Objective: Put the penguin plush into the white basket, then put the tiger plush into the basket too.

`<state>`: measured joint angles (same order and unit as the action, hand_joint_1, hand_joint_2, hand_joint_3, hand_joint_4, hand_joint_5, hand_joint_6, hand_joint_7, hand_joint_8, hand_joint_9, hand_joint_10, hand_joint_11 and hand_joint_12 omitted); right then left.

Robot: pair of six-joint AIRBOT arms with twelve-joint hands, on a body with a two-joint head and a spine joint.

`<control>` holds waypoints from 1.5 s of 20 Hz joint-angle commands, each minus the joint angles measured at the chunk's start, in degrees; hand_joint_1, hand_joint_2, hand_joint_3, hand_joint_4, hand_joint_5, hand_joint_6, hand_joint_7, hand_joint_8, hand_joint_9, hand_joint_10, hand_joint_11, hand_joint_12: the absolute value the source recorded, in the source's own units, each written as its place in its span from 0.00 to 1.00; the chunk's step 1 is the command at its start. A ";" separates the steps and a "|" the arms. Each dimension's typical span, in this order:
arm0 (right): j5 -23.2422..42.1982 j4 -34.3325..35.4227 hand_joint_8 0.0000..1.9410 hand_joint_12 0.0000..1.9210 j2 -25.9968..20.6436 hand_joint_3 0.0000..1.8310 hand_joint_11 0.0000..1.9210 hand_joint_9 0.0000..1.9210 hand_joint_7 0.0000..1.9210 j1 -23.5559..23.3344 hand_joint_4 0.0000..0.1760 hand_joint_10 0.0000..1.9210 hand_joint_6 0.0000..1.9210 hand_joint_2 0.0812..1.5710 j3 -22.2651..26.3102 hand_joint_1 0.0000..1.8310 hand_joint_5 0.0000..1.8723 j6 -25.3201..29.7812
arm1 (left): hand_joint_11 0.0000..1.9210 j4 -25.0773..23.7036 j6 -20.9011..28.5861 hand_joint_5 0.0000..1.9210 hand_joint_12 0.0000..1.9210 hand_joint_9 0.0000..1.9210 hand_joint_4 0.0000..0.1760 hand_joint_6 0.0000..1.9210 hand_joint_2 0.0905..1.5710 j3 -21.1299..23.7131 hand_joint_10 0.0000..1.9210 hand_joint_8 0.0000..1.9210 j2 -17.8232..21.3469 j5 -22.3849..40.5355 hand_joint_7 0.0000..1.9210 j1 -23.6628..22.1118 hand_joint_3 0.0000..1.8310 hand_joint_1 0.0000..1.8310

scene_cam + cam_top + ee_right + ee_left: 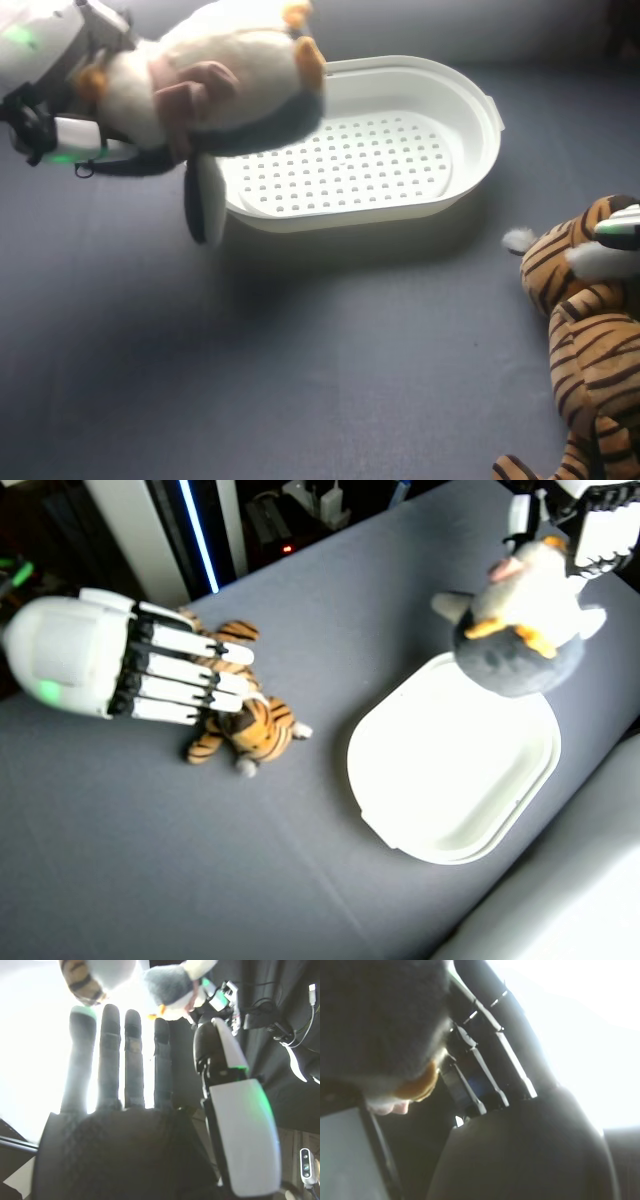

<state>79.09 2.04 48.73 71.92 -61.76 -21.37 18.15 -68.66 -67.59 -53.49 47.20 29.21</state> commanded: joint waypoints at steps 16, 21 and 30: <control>13.32 -1.77 0.00 0.01 -6.55 0.00 0.27 0.26 0.27 0.03 0.33 0.00 0.00 0.71 4.70 0.63 0.36 -3.48 | 0.00 -6.15 1.15 0.20 0.33 0.14 0.60 0.00 0.56 13.10 0.00 0.00 9.39 24.08 0.17 12.53 0.00 0.51; 9.32 -7.53 0.00 0.02 -7.49 0.00 0.29 0.26 0.26 0.02 0.55 0.00 0.00 0.71 5.29 0.65 0.35 -3.17 | 0.00 -9.09 5.28 0.22 0.19 0.11 0.69 0.00 0.54 18.29 0.00 0.00 13.84 32.22 0.15 21.86 0.00 0.50; -5.67 -13.39 0.00 0.01 -6.22 0.00 0.26 0.20 0.17 -0.56 0.72 0.00 0.00 0.71 2.98 0.69 0.28 -1.09 | 0.00 -8.00 6.07 0.23 0.24 0.12 0.60 0.00 0.55 18.87 0.00 0.00 13.10 33.66 0.17 25.07 0.00 0.52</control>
<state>68.60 -13.15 42.54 72.03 -58.83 -22.72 9.96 -62.67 -48.62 -40.58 73.73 54.59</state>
